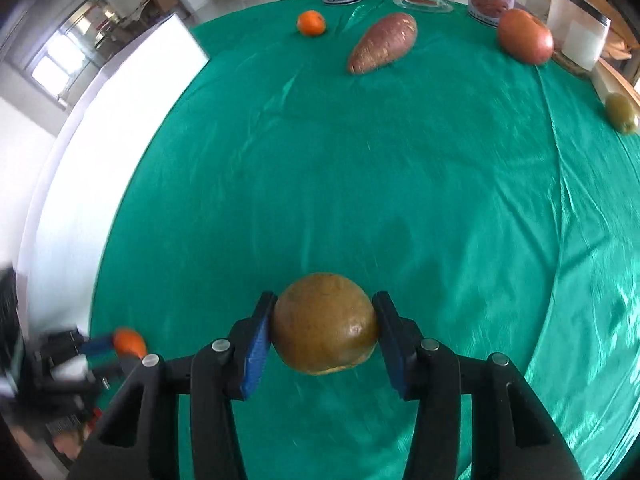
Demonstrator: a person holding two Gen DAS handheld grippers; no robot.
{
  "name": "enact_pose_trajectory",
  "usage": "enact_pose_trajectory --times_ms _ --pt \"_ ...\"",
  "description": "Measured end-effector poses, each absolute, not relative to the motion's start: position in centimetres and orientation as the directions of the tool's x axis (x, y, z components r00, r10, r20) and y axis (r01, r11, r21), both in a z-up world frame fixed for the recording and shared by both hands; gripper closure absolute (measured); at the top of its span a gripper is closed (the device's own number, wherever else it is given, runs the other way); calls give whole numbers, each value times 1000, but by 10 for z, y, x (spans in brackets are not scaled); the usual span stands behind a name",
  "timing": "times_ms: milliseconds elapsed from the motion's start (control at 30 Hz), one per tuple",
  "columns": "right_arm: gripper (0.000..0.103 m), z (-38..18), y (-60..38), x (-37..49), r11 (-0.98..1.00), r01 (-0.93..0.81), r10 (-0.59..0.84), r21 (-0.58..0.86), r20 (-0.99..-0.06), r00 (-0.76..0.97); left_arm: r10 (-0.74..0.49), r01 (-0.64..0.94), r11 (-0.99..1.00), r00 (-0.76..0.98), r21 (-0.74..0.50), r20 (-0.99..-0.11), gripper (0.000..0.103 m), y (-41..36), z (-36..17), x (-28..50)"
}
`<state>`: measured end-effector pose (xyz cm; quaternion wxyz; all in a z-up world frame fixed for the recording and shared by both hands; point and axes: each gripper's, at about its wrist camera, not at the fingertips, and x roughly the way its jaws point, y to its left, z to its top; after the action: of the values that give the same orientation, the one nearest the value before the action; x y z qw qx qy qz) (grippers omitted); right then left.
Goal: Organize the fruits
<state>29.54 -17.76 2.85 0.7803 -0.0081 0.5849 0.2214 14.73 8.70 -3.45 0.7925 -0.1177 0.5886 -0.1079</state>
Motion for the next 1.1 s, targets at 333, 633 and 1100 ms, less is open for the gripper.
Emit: enact_pose_trajectory --times_ms 333,633,1100 --pt "53 27 -211 239 891 -364 390 271 -868 307 -280 82 960 319 -268 -905 40 72 -33 139" --pt "19 38 -251 253 876 -78 482 476 -862 158 -301 -4 950 270 -314 -915 18 98 -14 146" --pt "19 37 -162 269 942 -315 121 112 -993 9 -127 71 991 218 -114 -968 55 54 -30 154"
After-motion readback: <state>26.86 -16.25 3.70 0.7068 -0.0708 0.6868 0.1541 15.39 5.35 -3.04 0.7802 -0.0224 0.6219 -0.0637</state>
